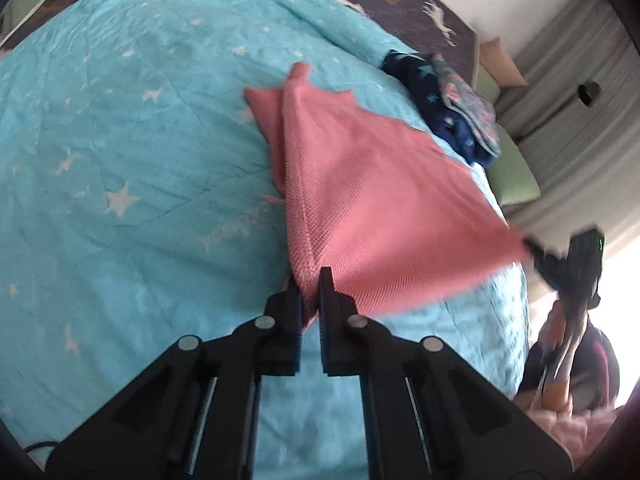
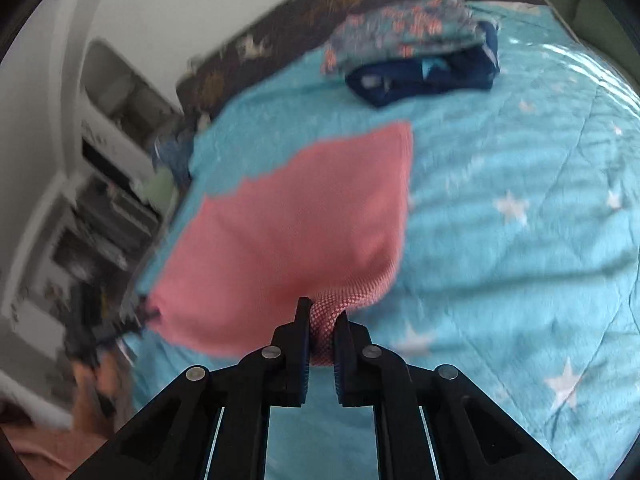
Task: Fold small clothes
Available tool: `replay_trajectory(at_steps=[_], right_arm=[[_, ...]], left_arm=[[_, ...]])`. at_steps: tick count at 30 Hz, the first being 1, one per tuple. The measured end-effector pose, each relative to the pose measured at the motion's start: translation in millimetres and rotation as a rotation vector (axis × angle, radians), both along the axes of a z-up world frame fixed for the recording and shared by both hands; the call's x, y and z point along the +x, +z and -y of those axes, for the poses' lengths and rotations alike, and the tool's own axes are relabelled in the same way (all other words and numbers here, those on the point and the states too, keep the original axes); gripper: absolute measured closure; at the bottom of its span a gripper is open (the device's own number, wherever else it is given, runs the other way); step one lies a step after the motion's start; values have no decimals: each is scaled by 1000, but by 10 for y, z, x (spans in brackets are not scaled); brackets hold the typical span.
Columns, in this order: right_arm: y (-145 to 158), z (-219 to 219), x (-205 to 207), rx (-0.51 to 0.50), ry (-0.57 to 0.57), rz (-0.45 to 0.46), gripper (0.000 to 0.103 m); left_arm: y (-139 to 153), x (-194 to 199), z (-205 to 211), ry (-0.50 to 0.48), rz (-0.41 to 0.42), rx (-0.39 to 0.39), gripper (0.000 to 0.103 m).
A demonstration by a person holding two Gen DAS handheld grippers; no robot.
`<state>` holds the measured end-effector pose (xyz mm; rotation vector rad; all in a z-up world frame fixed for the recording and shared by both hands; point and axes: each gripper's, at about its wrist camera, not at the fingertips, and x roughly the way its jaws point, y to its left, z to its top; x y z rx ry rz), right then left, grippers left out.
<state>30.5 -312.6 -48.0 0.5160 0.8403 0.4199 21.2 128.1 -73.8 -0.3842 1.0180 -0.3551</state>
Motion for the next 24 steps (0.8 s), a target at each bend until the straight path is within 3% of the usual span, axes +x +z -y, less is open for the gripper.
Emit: replay_trajectory(at_steps=[4,9,12,14,16,18,21,24], right_arm=[[175,66,57,15,7,6,95],[-127,116,-17,-2,48,-131,88],[-231,253,-124,-4,13,-167,85],[-223,338,-196,14,-6,-158,83],[-185,344,-235,-2,-4,-139,74],[-175,277,-255,-48,17,-129,61],[-243,143,-233,-105,54,-143,47],[-395,48,-108,-81,57,-171,42]], left_arm=[[-38,-111,-57,-9,-18,5,98],[-261,-161,-244,51,-89,-59,98],[-245,-187,-257,44,-67,-94,98],[-202,-190,-228,19,-41,-95,88],[-177,-164,-185,0,-22,-96,50],[-199,-120,-135,-13,-16,-105,46],[-337,11,-56,-14,-56,-109,46],[-352,80,-75,31,-59,-112,92]])
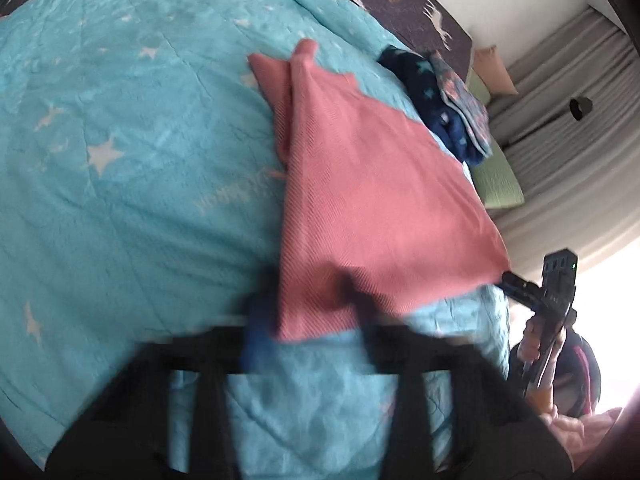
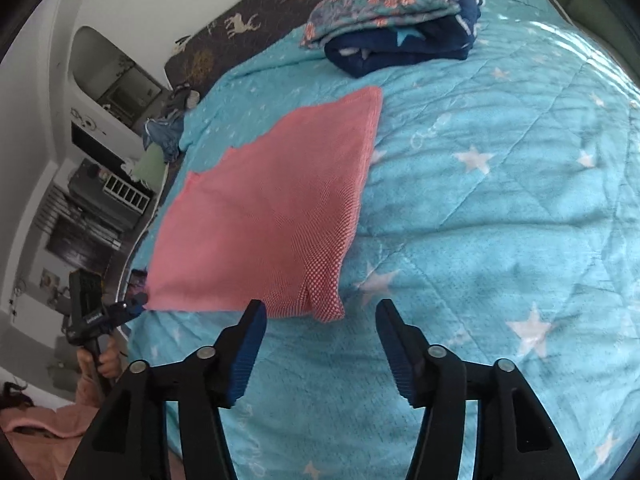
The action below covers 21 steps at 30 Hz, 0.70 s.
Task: Fold small clothes
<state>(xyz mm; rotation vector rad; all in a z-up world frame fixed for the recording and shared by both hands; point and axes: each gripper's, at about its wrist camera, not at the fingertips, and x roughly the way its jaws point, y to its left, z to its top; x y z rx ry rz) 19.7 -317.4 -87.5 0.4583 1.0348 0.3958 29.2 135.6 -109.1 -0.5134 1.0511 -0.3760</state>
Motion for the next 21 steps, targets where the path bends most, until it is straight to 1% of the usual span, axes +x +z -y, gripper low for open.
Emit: replay_trajectory(at_steps=[1,2,3,4,5,6,7,8,9,11,12,13,14,17,19,20,21], right_arm=[[-60,-6,55,25,-21,-14,42],[-121,-3,81,49,-52,-27,42],[-141,-6,103,68,-70,-20,45],[-133,-17,117,70,-70,-2,75],[-90,-55,131,78,-48,9,98],[-39,-70,122,92,-46,16,96],[39,-100,95,95,-35,36,96],[162,-145,48,80,-8,68,96],[293,-190,-9,58,19,98,97],[463,-245,-103,12,65,126,97],[500,-265,-143,-31,90,124,97],[493,-270,-178,-92,100,109,96],[451,-255,-186,-131,101,82,96],[164,-124,-208,-194,75,-71,96],[1,-9,-241,-275,36,-163,96],[-26,53,-250,-277,22,-181,96],[-16,155,-251,-252,-4,-182,96]], left_arm=[[-22,16,-32,20,-25,-29,93],[-20,8,-70,48,-33,-54,94],[9,-14,-82,59,-23,-43,98],[53,-44,-92,71,-7,-23,98],[125,-81,-117,88,16,-16,98],[205,-120,-143,106,38,-9,98],[292,-155,-163,124,62,11,98],[328,-153,-161,124,72,25,98],[382,-173,-157,116,87,55,98],[382,-165,-155,104,80,78,98],[354,-182,-163,95,66,71,98],[311,-199,-176,81,48,59,98],[277,-226,-165,71,33,59,98],[207,-315,-109,52,0,95,98],[176,-378,-133,39,-20,107,98],[168,-394,-174,35,-30,100,98],[179,-401,-198,36,-32,95,98]])
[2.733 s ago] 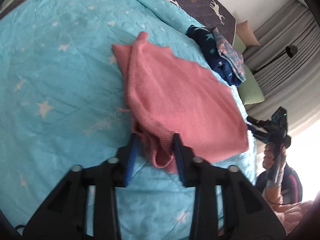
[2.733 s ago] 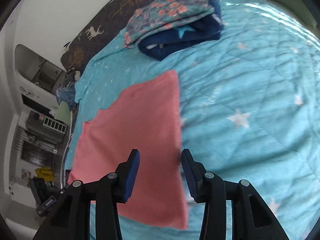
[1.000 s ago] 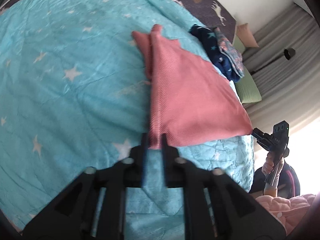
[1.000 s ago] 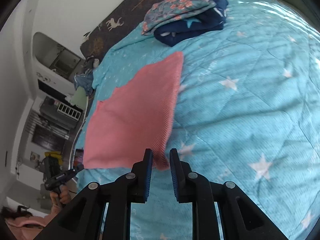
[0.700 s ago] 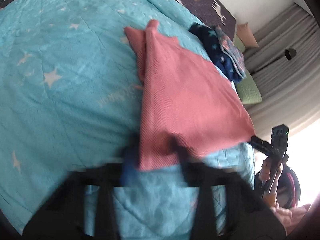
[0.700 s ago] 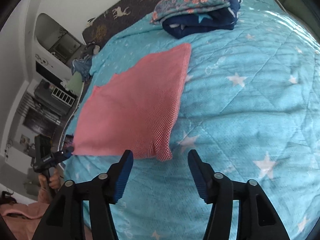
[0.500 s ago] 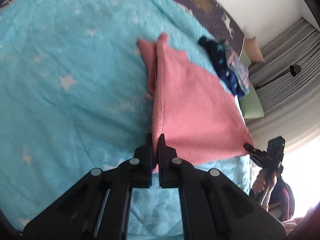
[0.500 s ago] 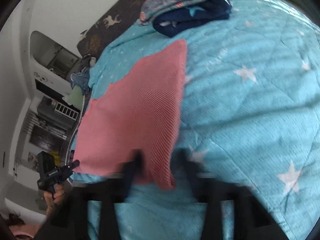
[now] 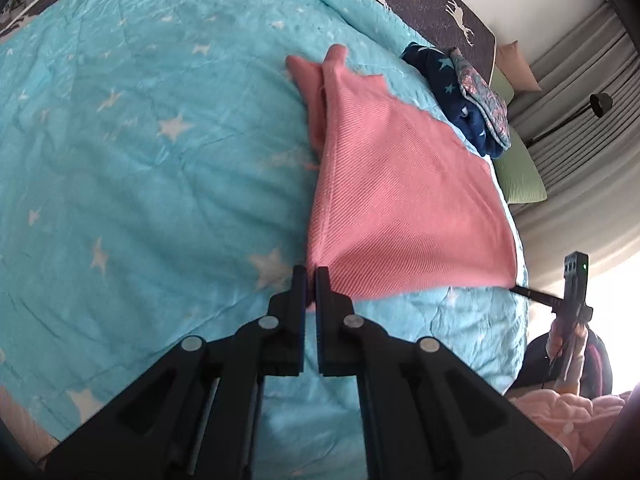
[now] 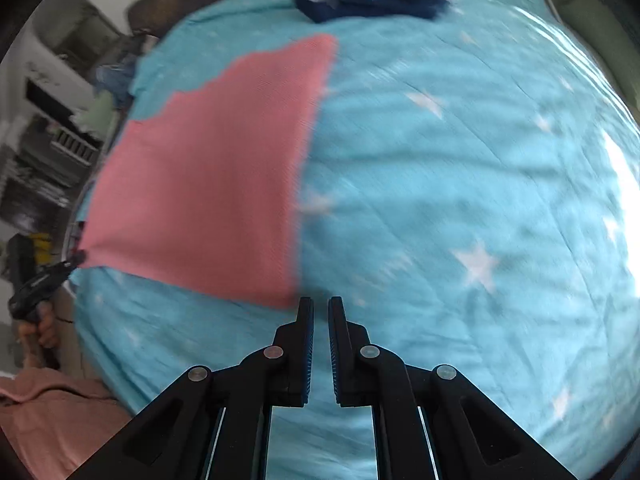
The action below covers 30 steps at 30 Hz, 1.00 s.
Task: Fold small clothes
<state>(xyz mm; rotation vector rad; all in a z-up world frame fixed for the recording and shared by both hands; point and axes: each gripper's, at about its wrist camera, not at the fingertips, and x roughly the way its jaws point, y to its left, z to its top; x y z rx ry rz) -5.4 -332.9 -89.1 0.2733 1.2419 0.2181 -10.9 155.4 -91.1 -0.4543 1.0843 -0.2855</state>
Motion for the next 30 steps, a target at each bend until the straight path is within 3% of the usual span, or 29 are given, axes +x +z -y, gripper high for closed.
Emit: replay_trajectory(at_steps=[2,5,7,9,12,14,19,20,21,22,24,28,30], right_arm=[[123,184,83,48,-63,53,95],[276,343,331,116,-112,131,75],[332,355,651,131,-122,150,66],[349,256,986,124,-108,155,65],[278,86,1403,145,-69,143,63],[227,-38,1614,124,-57,139,62],[72,-85,1758,132,-78,134,57],[58,-90,1763,148,-76,138,57],[50,-102,1764,151,-74,145,57],[62,-138,1795,140,-74,157,64],[108,-185,1789,85,-89,196,96],[401,-302,1716,48,-92,320,98],[538,-370,1673,25,-62,373,98]], left_arm=[[59,21,-44,4,1,4,97],[296,184,-33,3,75,72,91],[477,430,60,-22,155,119,51],[547,689,153,-40,214,148,46],[485,1290,328,-78,203,141,46],[388,1627,429,-71,187,181,46],[89,2109,598,-86,101,243,48],[32,2167,634,-95,87,258,55],[9,2191,646,-100,83,267,80],[8,2186,646,-101,76,265,95],[56,2165,581,-58,86,218,96],[358,1940,422,21,188,160,96],[472,1838,363,41,234,167,97]])
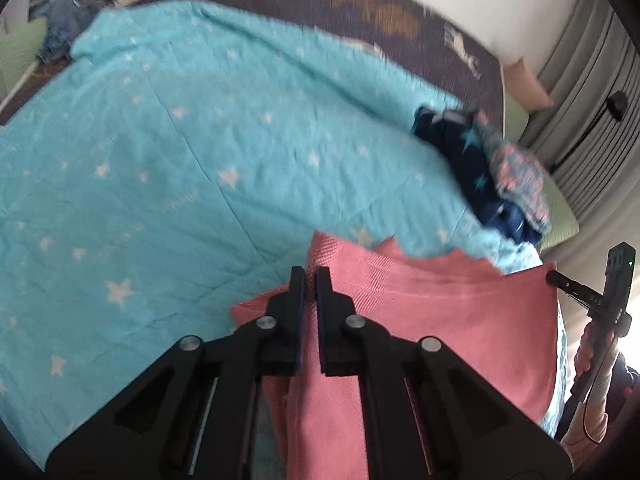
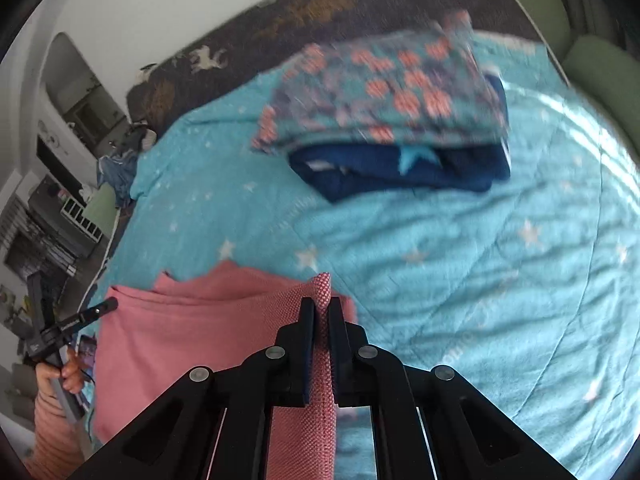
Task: Fold small clothes
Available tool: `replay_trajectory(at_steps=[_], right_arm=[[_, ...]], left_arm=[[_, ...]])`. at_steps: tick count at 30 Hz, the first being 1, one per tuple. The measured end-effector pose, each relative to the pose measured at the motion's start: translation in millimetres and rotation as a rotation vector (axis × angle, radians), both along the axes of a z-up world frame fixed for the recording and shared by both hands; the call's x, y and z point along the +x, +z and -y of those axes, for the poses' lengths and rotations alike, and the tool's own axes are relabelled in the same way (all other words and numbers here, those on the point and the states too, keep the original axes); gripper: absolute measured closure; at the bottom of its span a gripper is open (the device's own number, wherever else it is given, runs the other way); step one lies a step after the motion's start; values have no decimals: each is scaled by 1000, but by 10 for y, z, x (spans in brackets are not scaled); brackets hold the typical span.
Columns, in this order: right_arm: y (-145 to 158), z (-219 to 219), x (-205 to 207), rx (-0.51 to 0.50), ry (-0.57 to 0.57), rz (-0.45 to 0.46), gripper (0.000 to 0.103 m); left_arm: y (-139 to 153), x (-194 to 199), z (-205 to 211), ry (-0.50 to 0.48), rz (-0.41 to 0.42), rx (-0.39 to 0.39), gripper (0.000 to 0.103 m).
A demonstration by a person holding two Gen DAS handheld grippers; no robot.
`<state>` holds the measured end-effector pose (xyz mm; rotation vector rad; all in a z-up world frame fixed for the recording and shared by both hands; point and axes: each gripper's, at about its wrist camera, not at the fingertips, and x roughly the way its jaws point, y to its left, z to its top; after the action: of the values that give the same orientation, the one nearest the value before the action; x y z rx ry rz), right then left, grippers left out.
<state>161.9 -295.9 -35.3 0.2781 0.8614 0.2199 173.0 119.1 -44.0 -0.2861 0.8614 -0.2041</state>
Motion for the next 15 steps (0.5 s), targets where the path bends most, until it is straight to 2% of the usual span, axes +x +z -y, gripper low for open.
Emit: replay_trajectory(at_steps=[2,4,5,6,8,10,11,12,15], right_arm=[[83,-118,21,-35,27,34,98],[79,-154,125,-39,35,38,98],[45,-148,175,-23,34,34,98],[-2,-127,231,-9,31,21,98],[-179,-85,352,4,1,-55,98],[-289,-60,335,22,-8,-94,97],[-331,-55,291,19,-5,-103,97],[-343,-31,248,14,-5,-106,97],[-349,25,129,32,-8,-109,96]], left_arm=[[39,-42,-55,21,24,35,97],[-47,1,-138,52,5,51,97],[-125,36,-197,67,-19,36,97],[-236,78,-247,61,-56,-17,97],[-345,106,-228,34,-94,-77,93],[-393,110,-144,-4,-105,-89,54],[-394,125,-77,-22,-91,-70,47],[-385,119,-18,-33,-80,-55,44],[-401,249,134,-75,-98,-37,44]])
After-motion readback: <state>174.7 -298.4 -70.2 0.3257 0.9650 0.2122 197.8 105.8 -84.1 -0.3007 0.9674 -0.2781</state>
